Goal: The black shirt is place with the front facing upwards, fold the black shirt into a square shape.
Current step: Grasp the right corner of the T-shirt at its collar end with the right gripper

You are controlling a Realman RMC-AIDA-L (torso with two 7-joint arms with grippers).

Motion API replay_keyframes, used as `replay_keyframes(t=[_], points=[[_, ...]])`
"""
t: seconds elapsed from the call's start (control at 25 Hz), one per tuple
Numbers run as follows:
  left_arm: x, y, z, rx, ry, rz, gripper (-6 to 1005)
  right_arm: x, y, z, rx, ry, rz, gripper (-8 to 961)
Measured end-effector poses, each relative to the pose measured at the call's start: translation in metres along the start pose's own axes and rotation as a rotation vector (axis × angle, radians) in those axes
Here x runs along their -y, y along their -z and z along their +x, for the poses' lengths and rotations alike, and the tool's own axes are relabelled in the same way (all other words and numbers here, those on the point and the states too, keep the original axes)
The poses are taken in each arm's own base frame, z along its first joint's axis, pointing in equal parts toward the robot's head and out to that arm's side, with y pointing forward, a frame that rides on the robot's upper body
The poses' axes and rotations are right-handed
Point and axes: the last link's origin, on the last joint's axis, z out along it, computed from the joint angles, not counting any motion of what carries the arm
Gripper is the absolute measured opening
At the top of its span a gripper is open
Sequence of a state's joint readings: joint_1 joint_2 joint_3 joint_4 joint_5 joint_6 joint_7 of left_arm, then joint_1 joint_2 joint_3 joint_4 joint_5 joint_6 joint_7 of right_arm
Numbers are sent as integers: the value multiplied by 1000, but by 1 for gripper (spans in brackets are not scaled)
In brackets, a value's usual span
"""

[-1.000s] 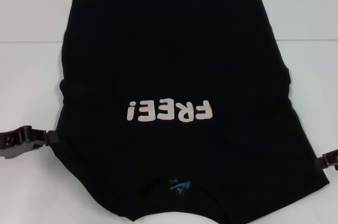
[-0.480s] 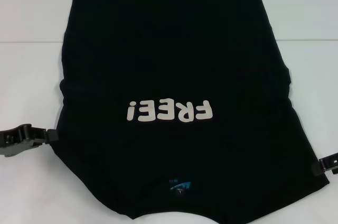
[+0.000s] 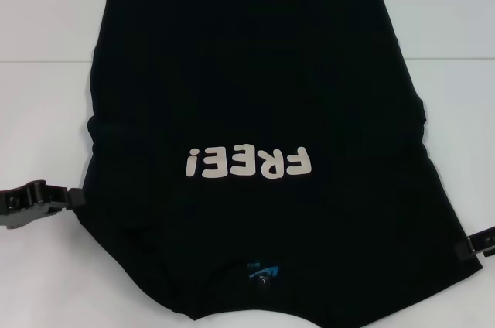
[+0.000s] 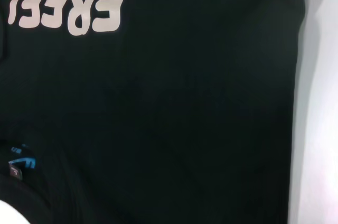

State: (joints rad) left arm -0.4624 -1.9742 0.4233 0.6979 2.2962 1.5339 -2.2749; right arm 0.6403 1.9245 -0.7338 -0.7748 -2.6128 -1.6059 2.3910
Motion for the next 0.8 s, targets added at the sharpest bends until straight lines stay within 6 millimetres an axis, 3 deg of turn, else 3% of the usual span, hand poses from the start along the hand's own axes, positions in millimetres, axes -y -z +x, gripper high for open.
replay_keyframes(t=[0.8], points=[[1,0,-1,-1,4,2,21,1,-8,2,-8,-10,19,687]])
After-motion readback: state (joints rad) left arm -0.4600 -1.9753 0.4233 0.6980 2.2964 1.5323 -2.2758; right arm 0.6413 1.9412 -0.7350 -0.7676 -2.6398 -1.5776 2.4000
